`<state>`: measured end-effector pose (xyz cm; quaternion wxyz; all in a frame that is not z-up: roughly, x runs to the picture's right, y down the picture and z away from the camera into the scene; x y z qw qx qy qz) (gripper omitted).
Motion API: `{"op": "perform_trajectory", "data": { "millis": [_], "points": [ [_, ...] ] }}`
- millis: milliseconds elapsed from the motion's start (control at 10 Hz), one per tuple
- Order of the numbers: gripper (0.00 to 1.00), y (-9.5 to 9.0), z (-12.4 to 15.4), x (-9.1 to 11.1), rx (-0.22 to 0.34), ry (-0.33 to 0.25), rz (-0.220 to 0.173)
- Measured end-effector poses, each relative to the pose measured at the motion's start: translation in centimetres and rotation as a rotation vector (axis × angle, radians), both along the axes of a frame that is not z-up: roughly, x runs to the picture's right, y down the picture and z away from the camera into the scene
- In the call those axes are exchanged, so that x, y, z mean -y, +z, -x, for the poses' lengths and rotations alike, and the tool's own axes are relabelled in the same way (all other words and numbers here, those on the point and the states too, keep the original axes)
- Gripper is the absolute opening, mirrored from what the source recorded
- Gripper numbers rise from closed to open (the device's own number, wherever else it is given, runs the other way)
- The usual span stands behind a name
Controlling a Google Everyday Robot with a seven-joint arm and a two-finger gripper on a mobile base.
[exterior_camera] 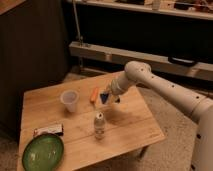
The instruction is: Place the white sponge in the ceramic cup
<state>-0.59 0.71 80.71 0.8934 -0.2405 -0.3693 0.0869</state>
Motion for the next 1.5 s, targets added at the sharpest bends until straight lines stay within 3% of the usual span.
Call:
{"op": "perform_trajectory", "data": {
  "millis": [200,400,800,1200,1500],
  "points": [
    [0.0,-0.7,2.2,1.4,0.132,0.125,0.027],
    [0.0,-1.5,4.5,2.2,0.203,0.174,0.038],
    [0.0,-4.5,8.7,4.6,0.316,0.192,0.038],
    [0.0,-5.6,12.9,4.6,0.444,0.223,0.078],
    [0.0,-6.5,15.8,4.4,0.509,0.221,0.102]
  ]
}}
